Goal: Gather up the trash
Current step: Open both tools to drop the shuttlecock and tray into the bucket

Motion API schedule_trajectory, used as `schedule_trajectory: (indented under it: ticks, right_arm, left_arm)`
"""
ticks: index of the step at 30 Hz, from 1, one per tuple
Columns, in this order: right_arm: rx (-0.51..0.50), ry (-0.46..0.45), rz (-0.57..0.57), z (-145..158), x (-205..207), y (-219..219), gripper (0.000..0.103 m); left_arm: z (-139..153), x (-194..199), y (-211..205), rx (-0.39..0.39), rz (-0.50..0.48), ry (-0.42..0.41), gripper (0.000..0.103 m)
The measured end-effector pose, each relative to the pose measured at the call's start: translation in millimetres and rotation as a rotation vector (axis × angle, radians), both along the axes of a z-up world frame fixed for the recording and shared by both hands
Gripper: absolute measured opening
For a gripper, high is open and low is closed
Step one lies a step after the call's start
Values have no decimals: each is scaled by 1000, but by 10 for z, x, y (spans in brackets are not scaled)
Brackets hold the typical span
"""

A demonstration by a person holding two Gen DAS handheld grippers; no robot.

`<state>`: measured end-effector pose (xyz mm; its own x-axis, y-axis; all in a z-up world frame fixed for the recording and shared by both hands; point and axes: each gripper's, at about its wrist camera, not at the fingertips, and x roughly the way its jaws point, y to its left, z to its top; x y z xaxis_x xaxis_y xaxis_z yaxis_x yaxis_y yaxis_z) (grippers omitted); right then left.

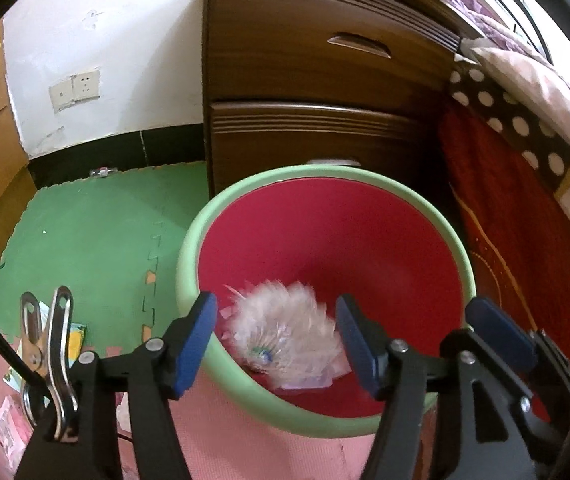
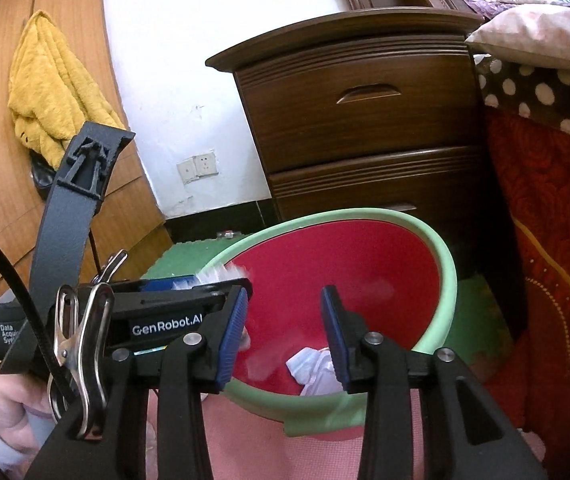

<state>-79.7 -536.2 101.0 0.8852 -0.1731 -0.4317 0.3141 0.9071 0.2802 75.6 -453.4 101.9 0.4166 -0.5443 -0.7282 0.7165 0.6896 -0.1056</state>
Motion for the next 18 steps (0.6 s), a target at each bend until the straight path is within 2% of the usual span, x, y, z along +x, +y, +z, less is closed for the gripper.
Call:
schedule_trajectory:
  ticks: [10,18]
  right_arm:
    - [24,-18,-13,8,-62,-15,39]
    - [22,-26,2,4,-123,118,39]
  left_arm:
    - [135,-55,228,1,5,-55,65]
    - [499,13,904,3,106,-130,66]
